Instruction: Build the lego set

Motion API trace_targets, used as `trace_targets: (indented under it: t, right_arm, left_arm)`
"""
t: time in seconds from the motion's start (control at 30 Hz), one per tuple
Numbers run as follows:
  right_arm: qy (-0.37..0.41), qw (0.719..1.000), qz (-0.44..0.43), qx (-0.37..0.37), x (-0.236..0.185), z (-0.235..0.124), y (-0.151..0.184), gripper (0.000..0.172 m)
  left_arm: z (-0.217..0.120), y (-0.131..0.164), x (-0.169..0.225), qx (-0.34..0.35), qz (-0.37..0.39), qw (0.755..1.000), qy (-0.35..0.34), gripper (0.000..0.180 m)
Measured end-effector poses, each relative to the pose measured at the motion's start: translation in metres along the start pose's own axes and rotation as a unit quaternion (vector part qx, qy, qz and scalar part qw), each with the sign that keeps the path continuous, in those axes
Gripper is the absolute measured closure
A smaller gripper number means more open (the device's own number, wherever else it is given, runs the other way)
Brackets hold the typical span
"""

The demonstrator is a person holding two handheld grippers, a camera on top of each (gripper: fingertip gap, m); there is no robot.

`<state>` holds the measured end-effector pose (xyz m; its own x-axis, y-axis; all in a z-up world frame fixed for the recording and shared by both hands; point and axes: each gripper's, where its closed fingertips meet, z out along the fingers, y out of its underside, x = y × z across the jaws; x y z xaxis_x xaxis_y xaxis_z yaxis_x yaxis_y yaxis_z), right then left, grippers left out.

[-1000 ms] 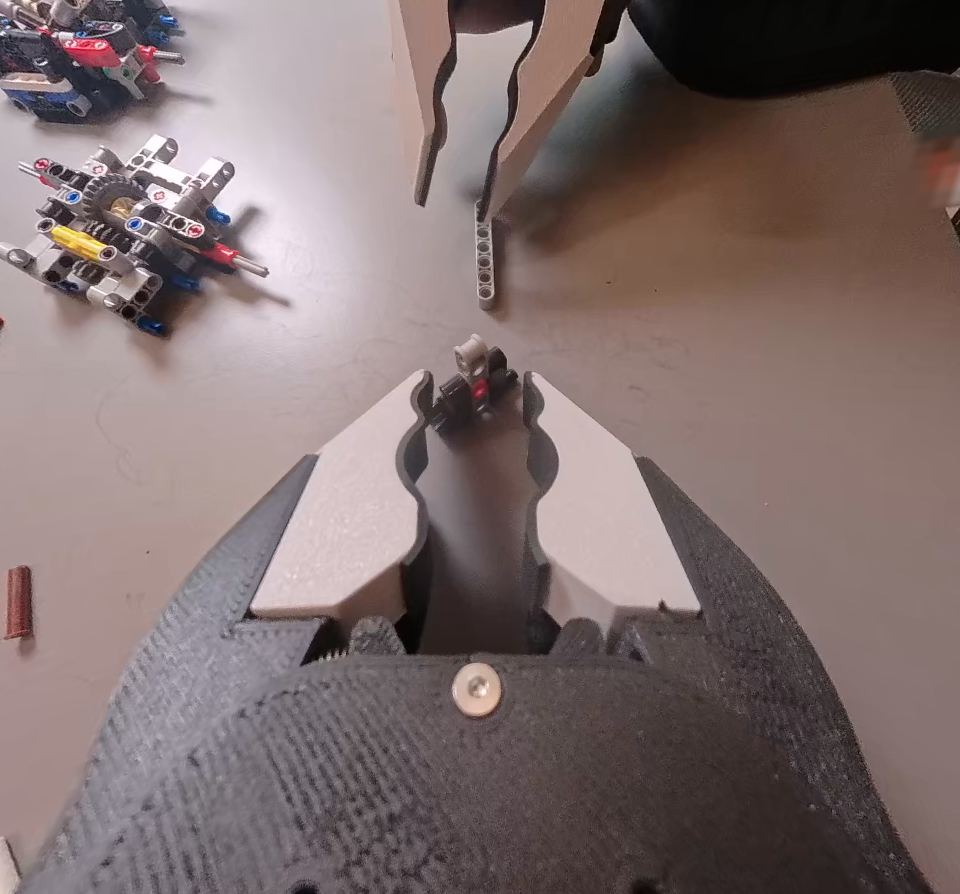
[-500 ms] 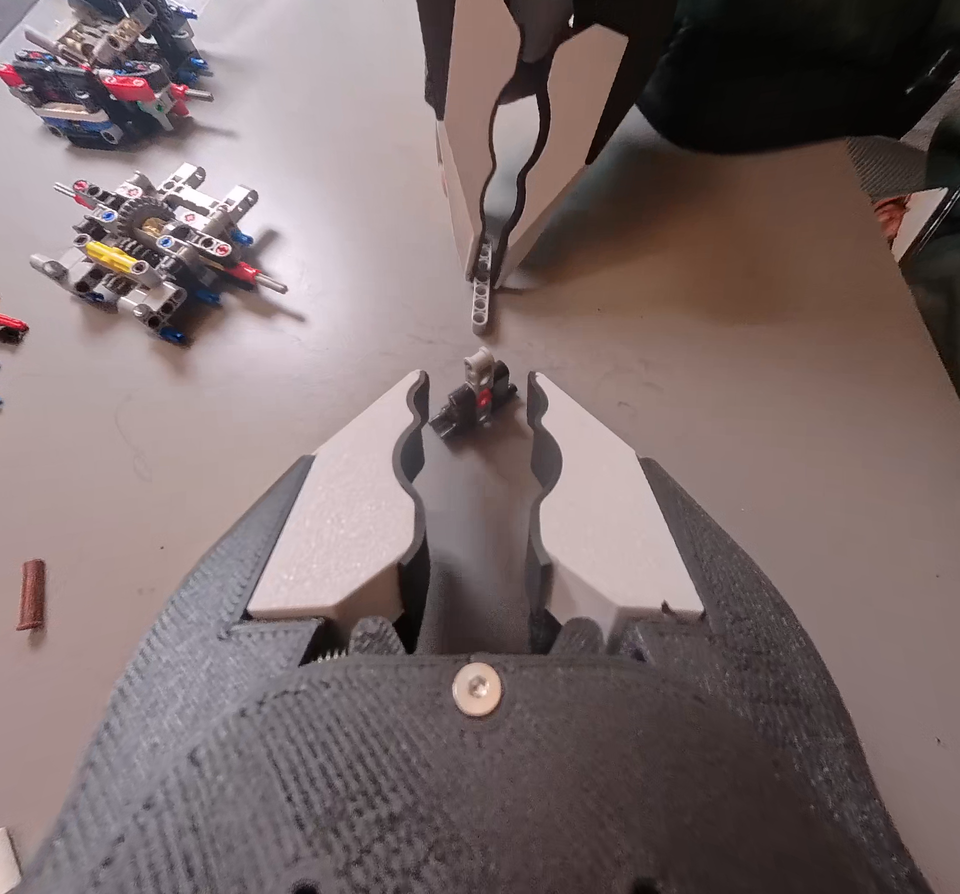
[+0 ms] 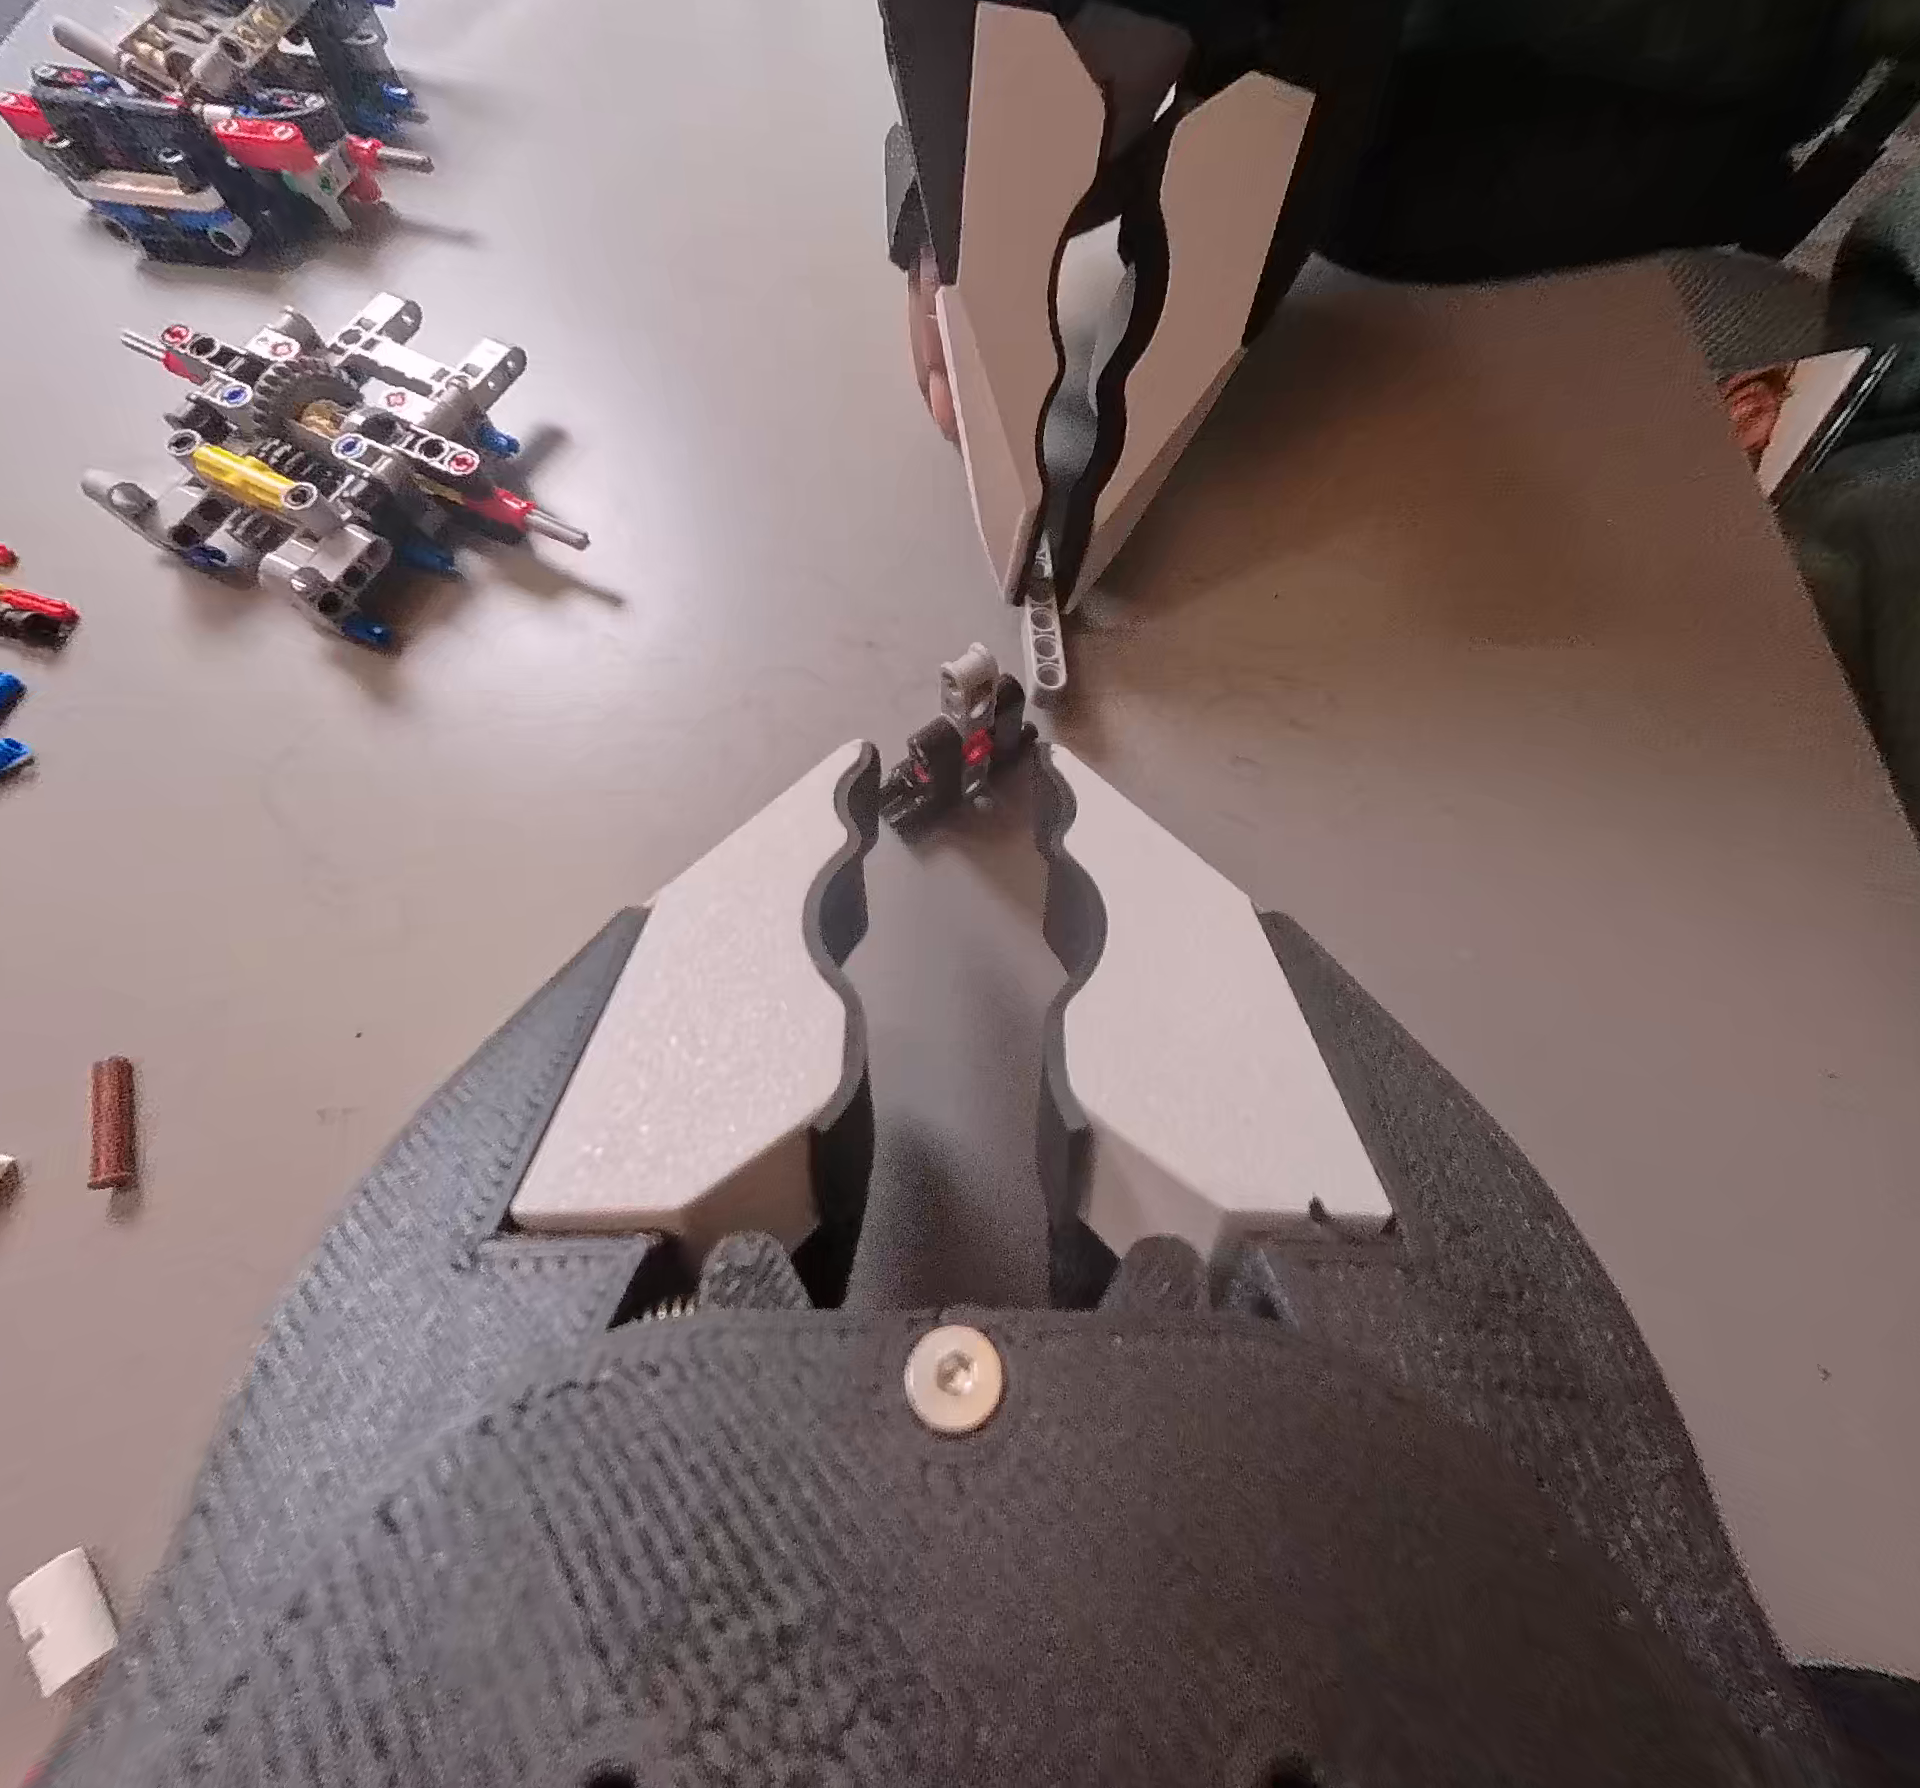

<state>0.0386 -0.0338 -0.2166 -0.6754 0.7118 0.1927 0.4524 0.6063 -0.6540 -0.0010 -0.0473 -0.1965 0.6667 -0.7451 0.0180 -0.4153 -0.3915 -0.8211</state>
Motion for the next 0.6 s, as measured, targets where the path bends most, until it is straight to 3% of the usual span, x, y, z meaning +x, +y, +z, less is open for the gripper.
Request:
trace_targets:
  t: [0.03, 0.2, 0.47, 0.6]
  right_arm:
    - [-0.005, 1.000, -0.005, 0.000, -0.001, 0.001, -0.001, 0.166]
    - [-0.008, 0.999, -0.042, -0.023, 0.003, 0.008, -0.004, 0.166]
    - [0.024, 0.996, -0.083, -0.009, 0.005, 0.008, -0.007, 0.166]
    - [0.029, 0.996, -0.084, 0.005, 0.005, 0.006, -0.009, 0.166]
  left_arm:
    - [0.002, 0.002, 0.000, -0.008, 0.005, 1.000, -0.003, 0.153]
    - [0.010, 0.006, 0.002, -0.022, 0.010, 1.000, -0.005, 0.156]
    - [0.012, 0.003, -0.001, -0.016, 0.014, 1.000, -0.021, 0.145]
    - [0.015, 0.002, -0.003, -0.016, 0.033, 0.999, -0.034, 0.150]
